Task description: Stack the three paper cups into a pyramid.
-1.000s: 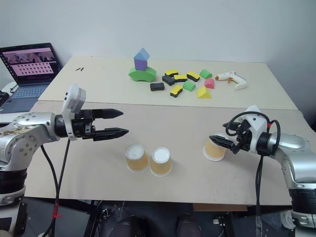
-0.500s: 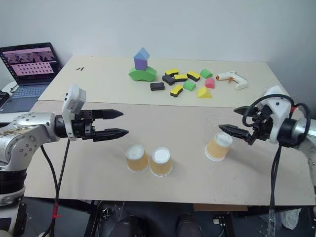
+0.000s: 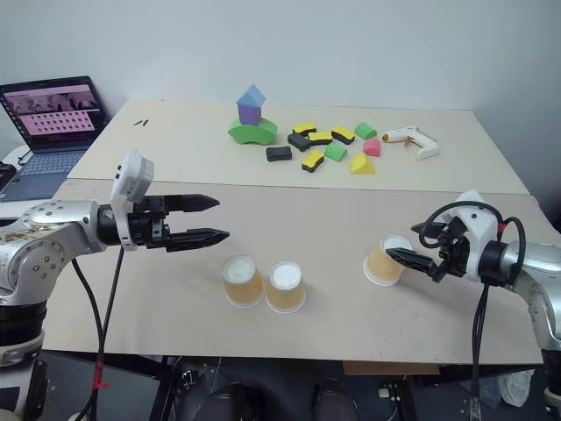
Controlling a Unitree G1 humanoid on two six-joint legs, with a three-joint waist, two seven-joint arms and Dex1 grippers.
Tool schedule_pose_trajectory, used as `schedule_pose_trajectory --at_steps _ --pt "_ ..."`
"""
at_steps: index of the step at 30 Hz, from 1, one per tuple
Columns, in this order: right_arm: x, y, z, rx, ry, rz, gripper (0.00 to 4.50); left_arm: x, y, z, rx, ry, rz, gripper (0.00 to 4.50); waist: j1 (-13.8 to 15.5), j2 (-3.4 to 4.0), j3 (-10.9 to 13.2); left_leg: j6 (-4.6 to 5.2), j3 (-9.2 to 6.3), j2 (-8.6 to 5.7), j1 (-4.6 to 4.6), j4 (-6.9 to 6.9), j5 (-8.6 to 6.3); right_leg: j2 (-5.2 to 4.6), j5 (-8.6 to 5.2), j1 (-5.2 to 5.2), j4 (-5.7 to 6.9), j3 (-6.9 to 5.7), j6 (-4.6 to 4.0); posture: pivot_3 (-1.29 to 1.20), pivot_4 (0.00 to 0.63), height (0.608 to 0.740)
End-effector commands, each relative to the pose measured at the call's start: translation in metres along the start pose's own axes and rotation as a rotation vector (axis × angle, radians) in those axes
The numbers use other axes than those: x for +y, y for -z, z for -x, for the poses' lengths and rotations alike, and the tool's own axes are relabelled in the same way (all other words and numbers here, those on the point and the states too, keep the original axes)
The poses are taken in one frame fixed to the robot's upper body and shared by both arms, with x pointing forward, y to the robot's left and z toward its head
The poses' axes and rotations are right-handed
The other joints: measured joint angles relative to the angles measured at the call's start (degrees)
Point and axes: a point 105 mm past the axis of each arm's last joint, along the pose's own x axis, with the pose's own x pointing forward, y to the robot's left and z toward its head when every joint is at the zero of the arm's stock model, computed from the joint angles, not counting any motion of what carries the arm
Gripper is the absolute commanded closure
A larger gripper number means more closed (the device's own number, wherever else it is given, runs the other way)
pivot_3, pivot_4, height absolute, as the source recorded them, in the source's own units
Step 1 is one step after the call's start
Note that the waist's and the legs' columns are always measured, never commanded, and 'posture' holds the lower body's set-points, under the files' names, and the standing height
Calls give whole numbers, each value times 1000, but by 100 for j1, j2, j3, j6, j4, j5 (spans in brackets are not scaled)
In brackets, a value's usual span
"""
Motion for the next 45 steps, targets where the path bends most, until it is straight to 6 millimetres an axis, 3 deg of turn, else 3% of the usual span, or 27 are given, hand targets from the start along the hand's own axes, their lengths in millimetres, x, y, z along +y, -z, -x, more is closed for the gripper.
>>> schedule_pose_trajectory --at_steps 1,21,28,35,41,45 --pt "-3 -6 0 -28 2 34 79 -4 -12 5 -20 -6 -49 0 0 0 0 0 0 0 0 0 0 0 0 0 0 0 0 0 150 703" --pt "-3 4 -14 -5 -14 22 79 -2 -14 7 -20 -26 -43 0 -5 0 0 0 0 1 7 1 0 0 0 6 1 1 0 0 150 703" --pt "-8 -8 1 -17 5 52 79 -2 -13 6 -19 -21 -39 0 -2 0 0 0 1 0 6 0 0 0 0 5 1 2 0 0 150 703" --pt "-9 -5 27 -12 53 33 79 -1 -11 6 -18 -20 -31 0 44 0 0 0 0 -1 2 -2 0 -1 0 4 -1 2 1 0 150 703" --pt "-8 11 36 18 85 -13 79 -2 -10 5 -13 -16 -27 0 49 0 0 0 0 0 4 -2 0 0 0 4 0 4 1 0 150 703" --pt "-4 31 29 61 85 -38 79 -2 -11 5 -14 -15 -29 0 47 0 0 0 0 -1 4 -2 0 0 0 4 0 4 1 0 150 703"
